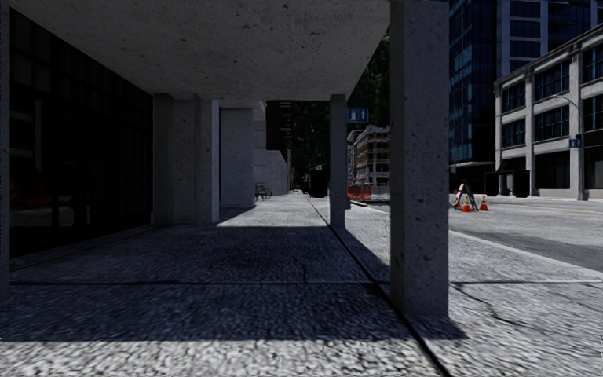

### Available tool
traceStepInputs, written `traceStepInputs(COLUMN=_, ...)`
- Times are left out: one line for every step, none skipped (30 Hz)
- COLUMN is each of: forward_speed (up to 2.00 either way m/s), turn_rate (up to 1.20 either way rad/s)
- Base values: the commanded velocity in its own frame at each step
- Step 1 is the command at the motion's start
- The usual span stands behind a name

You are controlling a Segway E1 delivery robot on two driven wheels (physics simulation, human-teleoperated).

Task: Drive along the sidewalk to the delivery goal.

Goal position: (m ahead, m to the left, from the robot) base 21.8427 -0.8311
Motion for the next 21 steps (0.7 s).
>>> traceStepInputs(forward_speed=2.00, turn_rate=0.00)
traceStepInputs(forward_speed=2.00, turn_rate=0.00)
traceStepInputs(forward_speed=2.00, turn_rate=0.00)
traceStepInputs(forward_speed=2.00, turn_rate=0.00)
traceStepInputs(forward_speed=2.00, turn_rate=0.00)
traceStepInputs(forward_speed=2.00, turn_rate=0.00)
traceStepInputs(forward_speed=2.00, turn_rate=0.00)
traceStepInputs(forward_speed=2.00, turn_rate=0.00)
traceStepInputs(forward_speed=2.00, turn_rate=0.00)
traceStepInputs(forward_speed=2.00, turn_rate=0.00)
traceStepInputs(forward_speed=2.00, turn_rate=0.00)
traceStepInputs(forward_speed=2.00, turn_rate=0.00)
traceStepInputs(forward_speed=2.00, turn_rate=0.00)
traceStepInputs(forward_speed=2.00, turn_rate=0.00)
traceStepInputs(forward_speed=2.00, turn_rate=0.00)
traceStepInputs(forward_speed=2.00, turn_rate=0.00)
traceStepInputs(forward_speed=2.00, turn_rate=0.00)
traceStepInputs(forward_speed=2.00, turn_rate=0.00)
traceStepInputs(forward_speed=2.00, turn_rate=0.00)
traceStepInputs(forward_speed=2.00, turn_rate=0.00)
traceStepInputs(forward_speed=2.00, turn_rate=0.00)
